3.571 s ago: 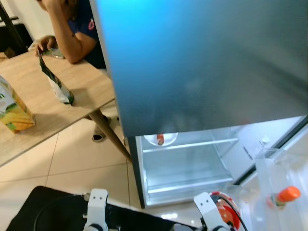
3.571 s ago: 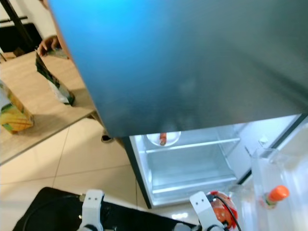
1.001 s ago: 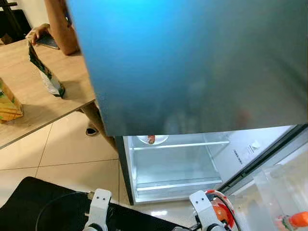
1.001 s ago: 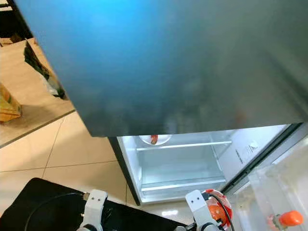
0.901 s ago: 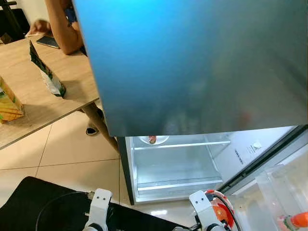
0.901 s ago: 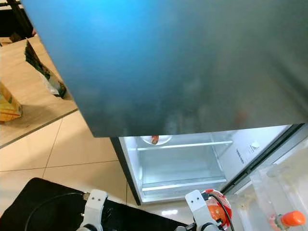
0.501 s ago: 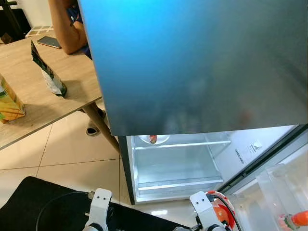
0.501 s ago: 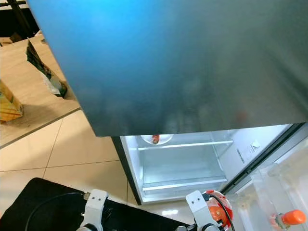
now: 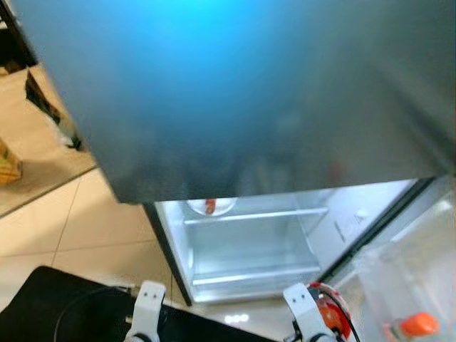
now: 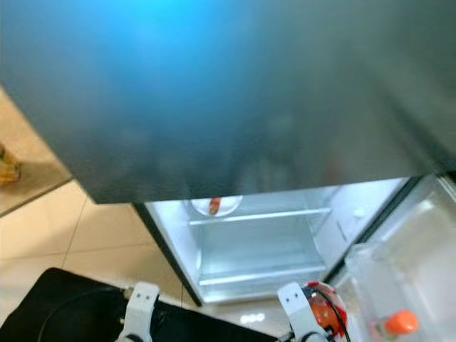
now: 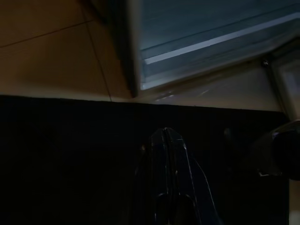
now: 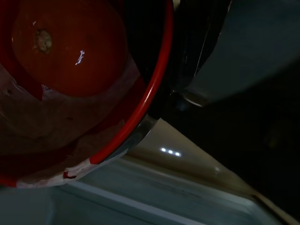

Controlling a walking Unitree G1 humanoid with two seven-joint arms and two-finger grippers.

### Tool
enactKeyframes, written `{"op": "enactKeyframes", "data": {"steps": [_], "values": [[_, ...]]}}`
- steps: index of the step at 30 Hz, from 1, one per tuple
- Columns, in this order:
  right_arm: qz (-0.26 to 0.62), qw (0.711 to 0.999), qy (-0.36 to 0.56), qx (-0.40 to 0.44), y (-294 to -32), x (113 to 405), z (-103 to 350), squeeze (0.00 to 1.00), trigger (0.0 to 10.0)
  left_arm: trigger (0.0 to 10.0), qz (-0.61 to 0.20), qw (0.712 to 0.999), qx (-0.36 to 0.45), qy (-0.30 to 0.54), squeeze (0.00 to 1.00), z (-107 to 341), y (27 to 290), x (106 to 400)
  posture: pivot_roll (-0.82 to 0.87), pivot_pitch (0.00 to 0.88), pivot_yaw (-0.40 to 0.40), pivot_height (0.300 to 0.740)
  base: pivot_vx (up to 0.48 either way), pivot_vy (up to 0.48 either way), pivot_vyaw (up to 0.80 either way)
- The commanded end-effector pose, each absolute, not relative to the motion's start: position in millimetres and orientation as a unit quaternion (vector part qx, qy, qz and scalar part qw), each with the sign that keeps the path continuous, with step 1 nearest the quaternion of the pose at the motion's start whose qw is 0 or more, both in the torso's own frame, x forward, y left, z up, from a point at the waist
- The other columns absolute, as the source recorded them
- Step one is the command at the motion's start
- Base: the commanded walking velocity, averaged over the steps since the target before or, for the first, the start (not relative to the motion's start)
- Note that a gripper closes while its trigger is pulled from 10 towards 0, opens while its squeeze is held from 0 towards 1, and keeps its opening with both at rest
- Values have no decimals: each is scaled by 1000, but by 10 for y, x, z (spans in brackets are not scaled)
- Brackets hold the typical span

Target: Restocking fridge

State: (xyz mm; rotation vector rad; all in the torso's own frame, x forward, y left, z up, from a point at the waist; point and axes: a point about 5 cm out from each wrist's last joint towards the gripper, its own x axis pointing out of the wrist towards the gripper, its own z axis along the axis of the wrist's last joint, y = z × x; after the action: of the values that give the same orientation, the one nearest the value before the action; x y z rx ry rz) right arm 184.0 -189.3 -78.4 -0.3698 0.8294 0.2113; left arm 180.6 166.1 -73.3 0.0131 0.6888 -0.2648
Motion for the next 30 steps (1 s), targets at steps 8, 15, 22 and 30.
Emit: {"op": "enactKeyframes", "data": {"steps": [8,15,22,30], "values": [[116,905,373,-168,-1795,1927,-736,0,10000,10000,-192,929,35,315,0,-710,1606,1764,-161,119,21,740,0,0,0],[129,936,299,-133,-1626,2246,-526,0,10000,10000,-238,933,58,263,0,-591,1531,1885,-157,135,21,730,0,0,0],[147,957,216,-127,-1471,2582,-243,0,10000,10000,-245,940,67,228,0,-495,1515,1998,-160,150,24,710,0,0,0],[207,949,165,-170,-1250,2887,30,0,10000,10000,-242,947,75,200,0,-417,1532,2074,-154,163,9,705,0,0,0]]}}
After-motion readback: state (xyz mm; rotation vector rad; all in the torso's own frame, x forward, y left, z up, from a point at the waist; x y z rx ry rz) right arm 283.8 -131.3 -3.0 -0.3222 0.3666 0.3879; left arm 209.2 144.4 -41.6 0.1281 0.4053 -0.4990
